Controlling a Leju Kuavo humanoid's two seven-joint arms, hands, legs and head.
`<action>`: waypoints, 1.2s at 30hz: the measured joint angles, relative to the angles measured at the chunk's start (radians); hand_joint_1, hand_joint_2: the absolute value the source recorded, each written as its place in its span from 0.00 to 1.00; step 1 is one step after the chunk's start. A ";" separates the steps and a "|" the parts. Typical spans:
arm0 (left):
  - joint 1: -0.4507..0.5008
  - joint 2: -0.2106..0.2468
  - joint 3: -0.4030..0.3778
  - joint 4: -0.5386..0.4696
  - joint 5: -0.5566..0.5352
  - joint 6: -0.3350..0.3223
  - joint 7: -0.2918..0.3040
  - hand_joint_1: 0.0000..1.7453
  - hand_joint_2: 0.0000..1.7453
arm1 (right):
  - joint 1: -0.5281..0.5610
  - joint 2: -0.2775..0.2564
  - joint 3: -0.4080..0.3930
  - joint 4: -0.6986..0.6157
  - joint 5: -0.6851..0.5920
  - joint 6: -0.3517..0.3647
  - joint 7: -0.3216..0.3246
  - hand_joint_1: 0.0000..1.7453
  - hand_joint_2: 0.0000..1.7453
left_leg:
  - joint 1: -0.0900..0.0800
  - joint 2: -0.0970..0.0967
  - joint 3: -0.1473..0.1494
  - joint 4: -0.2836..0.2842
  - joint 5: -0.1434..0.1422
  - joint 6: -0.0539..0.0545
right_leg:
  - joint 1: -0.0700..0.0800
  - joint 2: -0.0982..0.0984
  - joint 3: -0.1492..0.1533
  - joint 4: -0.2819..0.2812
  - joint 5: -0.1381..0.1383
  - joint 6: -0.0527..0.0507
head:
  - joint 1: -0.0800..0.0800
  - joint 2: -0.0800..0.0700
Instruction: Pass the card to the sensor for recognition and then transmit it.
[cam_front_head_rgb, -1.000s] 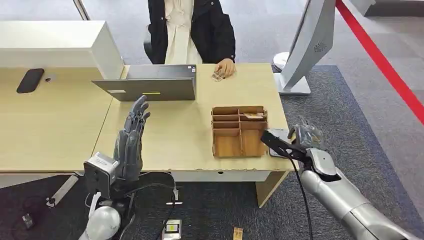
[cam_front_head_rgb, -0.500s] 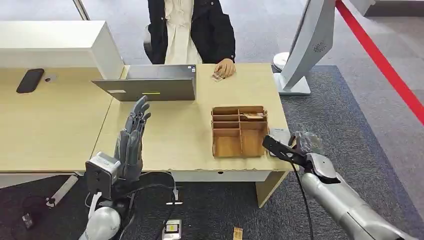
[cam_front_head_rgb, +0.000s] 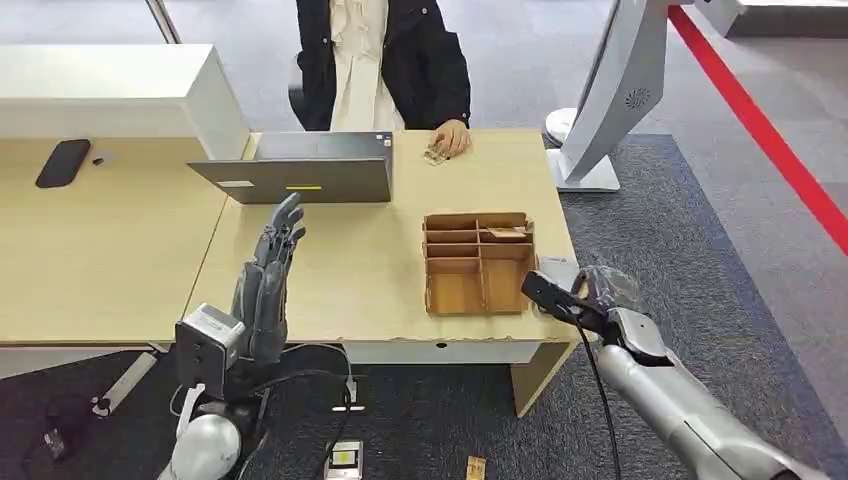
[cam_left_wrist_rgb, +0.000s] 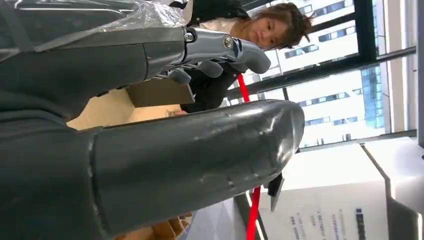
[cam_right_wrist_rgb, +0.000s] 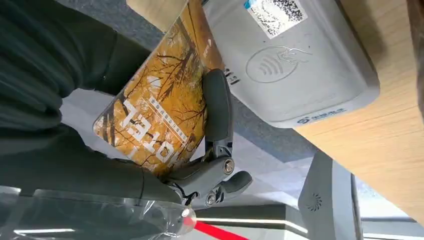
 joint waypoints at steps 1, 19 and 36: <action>0.000 0.000 0.000 0.000 -0.001 0.000 0.000 0.00 0.00 | -0.001 0.001 0.000 0.002 0.000 0.000 0.000 1.00 1.00 | 0.000 0.000 0.000 0.000 0.000 0.000 | 0.000 0.000 0.000 0.000 0.000 0.000 | 0.000 0.000; 0.003 0.000 0.000 -0.006 -0.013 0.000 0.000 0.00 0.00 | -0.025 0.016 0.001 0.000 0.020 -0.039 0.009 1.00 1.00 | -0.001 0.000 -0.002 0.000 0.002 0.002 | 0.000 0.000 -0.001 0.000 0.002 0.001 | 0.000 0.000; 0.003 0.000 0.000 -0.010 -0.018 0.012 -0.016 0.00 0.00 | -0.148 0.005 -0.004 -0.243 0.138 -0.026 0.066 1.00 1.00 | 0.000 0.000 -0.005 0.000 0.002 0.001 | 0.000 0.000 -0.005 0.000 0.002 0.001 | 0.000 0.000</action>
